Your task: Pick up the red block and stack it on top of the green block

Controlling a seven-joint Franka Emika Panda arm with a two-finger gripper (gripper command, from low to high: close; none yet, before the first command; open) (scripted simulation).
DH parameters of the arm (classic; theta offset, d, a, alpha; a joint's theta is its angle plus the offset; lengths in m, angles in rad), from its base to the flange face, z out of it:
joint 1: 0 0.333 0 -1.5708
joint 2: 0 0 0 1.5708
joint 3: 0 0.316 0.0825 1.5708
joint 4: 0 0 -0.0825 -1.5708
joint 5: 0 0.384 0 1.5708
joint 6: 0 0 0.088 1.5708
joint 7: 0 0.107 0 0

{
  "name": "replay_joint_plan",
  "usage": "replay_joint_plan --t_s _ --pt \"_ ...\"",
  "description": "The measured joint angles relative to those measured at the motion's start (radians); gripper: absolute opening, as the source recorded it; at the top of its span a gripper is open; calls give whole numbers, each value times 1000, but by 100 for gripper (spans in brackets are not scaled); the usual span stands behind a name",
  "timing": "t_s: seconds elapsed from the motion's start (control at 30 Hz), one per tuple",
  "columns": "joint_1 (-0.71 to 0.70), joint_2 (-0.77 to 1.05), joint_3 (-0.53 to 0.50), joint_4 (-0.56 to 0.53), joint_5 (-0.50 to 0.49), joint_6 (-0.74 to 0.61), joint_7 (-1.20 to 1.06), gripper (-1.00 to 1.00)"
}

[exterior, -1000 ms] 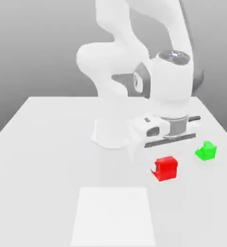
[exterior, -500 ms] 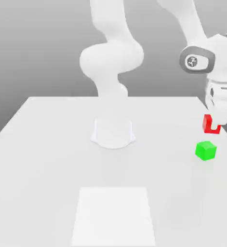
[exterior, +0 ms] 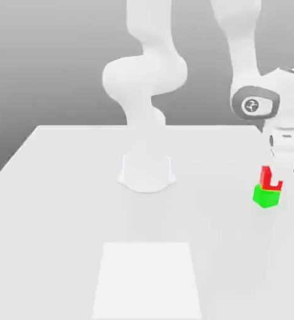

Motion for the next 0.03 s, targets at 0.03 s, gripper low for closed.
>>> replay_joint_plan --t_s 0.03 --pt "0 0 0 0 0 0 0 100"
